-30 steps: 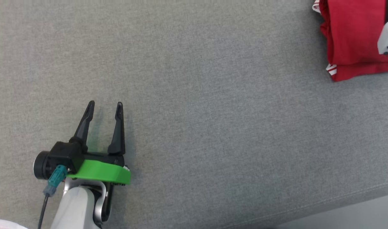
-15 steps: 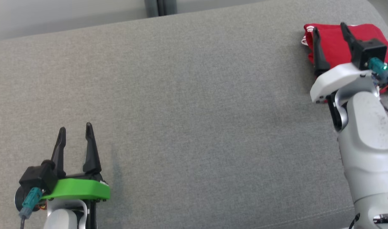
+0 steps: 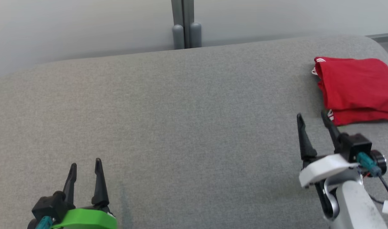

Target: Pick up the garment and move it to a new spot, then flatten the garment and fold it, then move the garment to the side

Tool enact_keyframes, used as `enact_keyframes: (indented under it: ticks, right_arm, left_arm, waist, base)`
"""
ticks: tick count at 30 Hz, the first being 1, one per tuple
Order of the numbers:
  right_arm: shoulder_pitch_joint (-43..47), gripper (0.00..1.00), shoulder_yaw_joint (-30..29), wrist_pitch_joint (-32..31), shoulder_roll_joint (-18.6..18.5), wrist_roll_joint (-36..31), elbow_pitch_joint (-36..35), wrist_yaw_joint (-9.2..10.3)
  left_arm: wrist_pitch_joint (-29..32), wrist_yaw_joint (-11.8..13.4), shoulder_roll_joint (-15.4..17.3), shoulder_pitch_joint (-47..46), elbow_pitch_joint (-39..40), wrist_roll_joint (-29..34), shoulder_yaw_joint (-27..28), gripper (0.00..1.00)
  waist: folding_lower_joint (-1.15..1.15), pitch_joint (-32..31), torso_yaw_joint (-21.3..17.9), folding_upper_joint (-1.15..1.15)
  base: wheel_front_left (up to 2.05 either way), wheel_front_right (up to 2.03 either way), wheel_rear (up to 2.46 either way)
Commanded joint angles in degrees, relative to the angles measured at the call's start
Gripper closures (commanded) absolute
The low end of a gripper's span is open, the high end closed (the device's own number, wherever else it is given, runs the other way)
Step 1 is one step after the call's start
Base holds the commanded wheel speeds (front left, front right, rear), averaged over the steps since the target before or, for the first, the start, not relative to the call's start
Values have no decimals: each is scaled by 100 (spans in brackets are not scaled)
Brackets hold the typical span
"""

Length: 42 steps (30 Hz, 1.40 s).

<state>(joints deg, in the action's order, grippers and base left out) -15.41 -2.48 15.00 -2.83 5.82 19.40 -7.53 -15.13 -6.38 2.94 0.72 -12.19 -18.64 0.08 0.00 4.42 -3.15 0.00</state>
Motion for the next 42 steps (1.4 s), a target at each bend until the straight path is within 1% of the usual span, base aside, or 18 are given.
enact_keyframes:
  ticks: [1, 4, 9, 18, 31, 35, 36, 40, 42]
  right_arm:
    - [190, 0, 38, 23, -20, 70, -83, 10]
    - [655, 0, 170, 23, -18, 240, -312, 10]
    - [952, 0, 265, 23, -18, 456, -401, 10]
    - [1040, 0, 346, 23, -17, 510, -257, 10]
    - [1072, 0, 396, 23, -17, 578, -212, 10]
    - [1054, 0, 406, 23, -17, 589, -199, 10]
    - [1051, 100, 410, 23, -17, 592, -196, 10]
    - [1064, 100, 407, -22, 27, 604, -71, 0]
    - [1033, 100, 355, -129, 26, 951, -69, 0]
  left_arm:
    - [2, -9, 2, 102, -11, -83, -17, 0]
    - [2, 41, 2, 229, 1, -147, -115, 0]
    - [2, 128, 2, 355, 22, -223, -231, 0]
    - [2, 140, 2, 390, -32, -220, -354, 0]
    - [2, 142, 1, 370, -61, -171, -361, 0]
    - [2, 122, 2, 362, -21, -261, -371, 0]
    - [2, 134, 2, 361, -2, -255, -364, 100]
    - [10, 133, -24, 343, -193, -283, -388, 100]
    - [104, 125, -23, 292, -193, -593, -342, 100]
  waist:
    - [0, -120, 117, 0]
    - [0, -177, 152, 0]
    - [0, -218, 167, 0]
    - [0, -301, 181, 0]
    - [0, -347, 187, 0]
    - [0, -344, 184, 0]
    - [0, -344, 184, 0]
    - [0, -346, 184, 0]
    - [0, -349, 187, 0]
  base:
    - [0, 0, 0]
    - [0, 0, 0]
    - [0, 0, 0]
    - [0, 0, 0]
    - [0, 0, 0]
    - [0, 0, 0]
    - [0, 0, 0]
    - [0, 0, 0]
    - [0, 0, 0]
